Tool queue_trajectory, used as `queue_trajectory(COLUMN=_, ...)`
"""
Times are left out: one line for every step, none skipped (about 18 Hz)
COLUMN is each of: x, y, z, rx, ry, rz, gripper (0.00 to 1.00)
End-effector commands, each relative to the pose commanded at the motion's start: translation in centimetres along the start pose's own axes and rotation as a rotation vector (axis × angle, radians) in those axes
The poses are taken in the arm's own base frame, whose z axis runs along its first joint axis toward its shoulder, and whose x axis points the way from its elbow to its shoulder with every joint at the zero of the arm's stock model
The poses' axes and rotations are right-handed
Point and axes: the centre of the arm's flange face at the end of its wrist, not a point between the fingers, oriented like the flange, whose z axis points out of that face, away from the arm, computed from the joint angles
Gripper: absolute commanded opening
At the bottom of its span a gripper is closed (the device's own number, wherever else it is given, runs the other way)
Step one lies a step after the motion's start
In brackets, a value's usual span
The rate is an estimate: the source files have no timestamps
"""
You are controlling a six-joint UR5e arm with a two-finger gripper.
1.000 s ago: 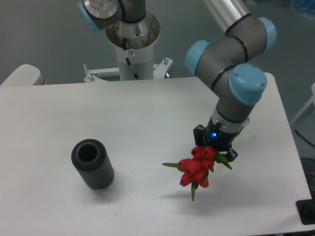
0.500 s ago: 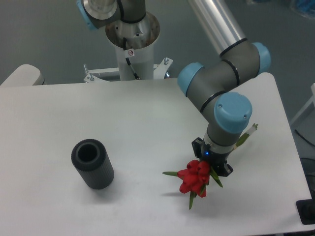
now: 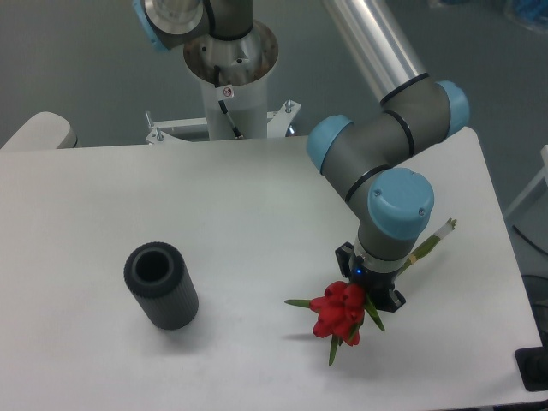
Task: Pick up the flowers from the vase
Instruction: 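Hold the tulips suspended above the table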
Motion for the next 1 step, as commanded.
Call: queue_trajectory(x=0.10, y=0.03, z=0.20, rx=-0.002, ry=0.003, rz=0.000, gripper=0.22)
